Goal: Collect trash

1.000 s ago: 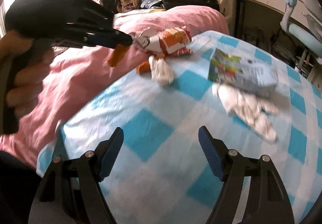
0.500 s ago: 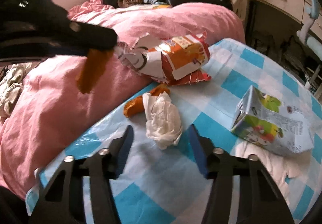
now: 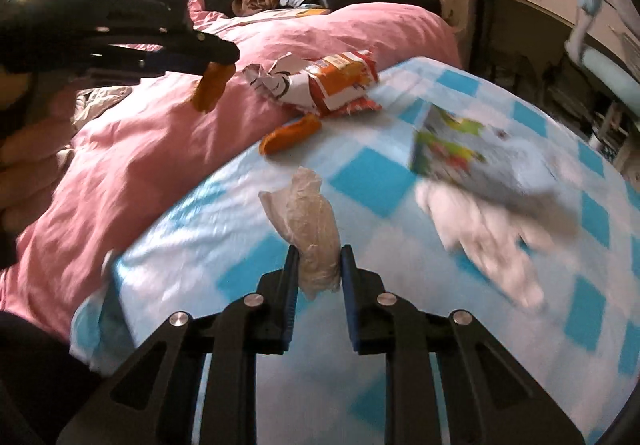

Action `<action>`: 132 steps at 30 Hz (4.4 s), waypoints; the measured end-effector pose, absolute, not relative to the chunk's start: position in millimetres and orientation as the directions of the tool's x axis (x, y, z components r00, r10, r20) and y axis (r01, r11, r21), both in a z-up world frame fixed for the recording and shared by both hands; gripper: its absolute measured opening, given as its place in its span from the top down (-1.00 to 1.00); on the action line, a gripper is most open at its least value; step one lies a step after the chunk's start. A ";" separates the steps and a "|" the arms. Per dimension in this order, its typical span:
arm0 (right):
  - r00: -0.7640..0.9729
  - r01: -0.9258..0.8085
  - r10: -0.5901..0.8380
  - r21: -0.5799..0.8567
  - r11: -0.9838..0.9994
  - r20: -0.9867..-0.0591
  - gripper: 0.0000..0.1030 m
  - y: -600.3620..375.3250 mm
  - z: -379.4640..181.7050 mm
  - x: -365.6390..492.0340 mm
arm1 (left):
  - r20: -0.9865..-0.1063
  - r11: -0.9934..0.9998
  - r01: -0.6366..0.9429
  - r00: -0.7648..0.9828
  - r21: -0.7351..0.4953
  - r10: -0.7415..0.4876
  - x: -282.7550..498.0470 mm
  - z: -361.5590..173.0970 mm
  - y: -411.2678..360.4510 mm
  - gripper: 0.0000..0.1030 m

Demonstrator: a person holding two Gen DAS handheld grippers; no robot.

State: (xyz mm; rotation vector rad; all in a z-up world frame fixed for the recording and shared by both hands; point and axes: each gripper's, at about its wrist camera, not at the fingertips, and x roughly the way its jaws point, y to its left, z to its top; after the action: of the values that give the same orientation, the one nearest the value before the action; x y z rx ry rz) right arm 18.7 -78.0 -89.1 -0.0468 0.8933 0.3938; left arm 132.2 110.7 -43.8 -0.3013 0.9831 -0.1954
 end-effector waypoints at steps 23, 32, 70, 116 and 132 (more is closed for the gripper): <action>0.530 -0.320 0.336 0.184 0.929 -0.778 0.59 -92.1 -102.8 -132.8 | -0.802 0.931 0.075 0.486 -0.358 -0.348 26.4 -57.5 116.6 0.63; 0.471 -0.383 0.347 0.167 0.909 -0.811 0.59 -68.6 -118.5 -178.0 | -0.816 0.924 0.165 0.434 -0.344 -0.381 -36.3 -68.0 83.4 0.63; 0.481 -0.301 0.256 0.117 0.947 -0.839 -0.31 -83.5 -124.5 -252.3 | -0.891 0.945 0.278 0.366 -0.170 -0.268 -157.3 -120.4 27.6 -0.36; 0.565 -0.234 0.218 0.099 0.967 -0.796 -0.52 -88.6 -119.9 -249.1 | -0.758 0.968 0.242 0.620 -0.059 -0.202 -167.2 -81.9 32.9 -0.72; 0.610 -0.188 0.171 0.068 0.980 -0.774 -0.57 -95.4 -114.8 -236.0 | -0.754 0.966 0.234 0.613 -0.112 -0.237 -166.9 -78.6 38.5 -0.79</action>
State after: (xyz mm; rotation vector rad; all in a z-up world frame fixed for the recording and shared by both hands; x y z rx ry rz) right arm -236.0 -95.4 -114.8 -0.0207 0.8915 0.2076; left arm -166.9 38.5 -78.6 -0.0027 0.8694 -0.2715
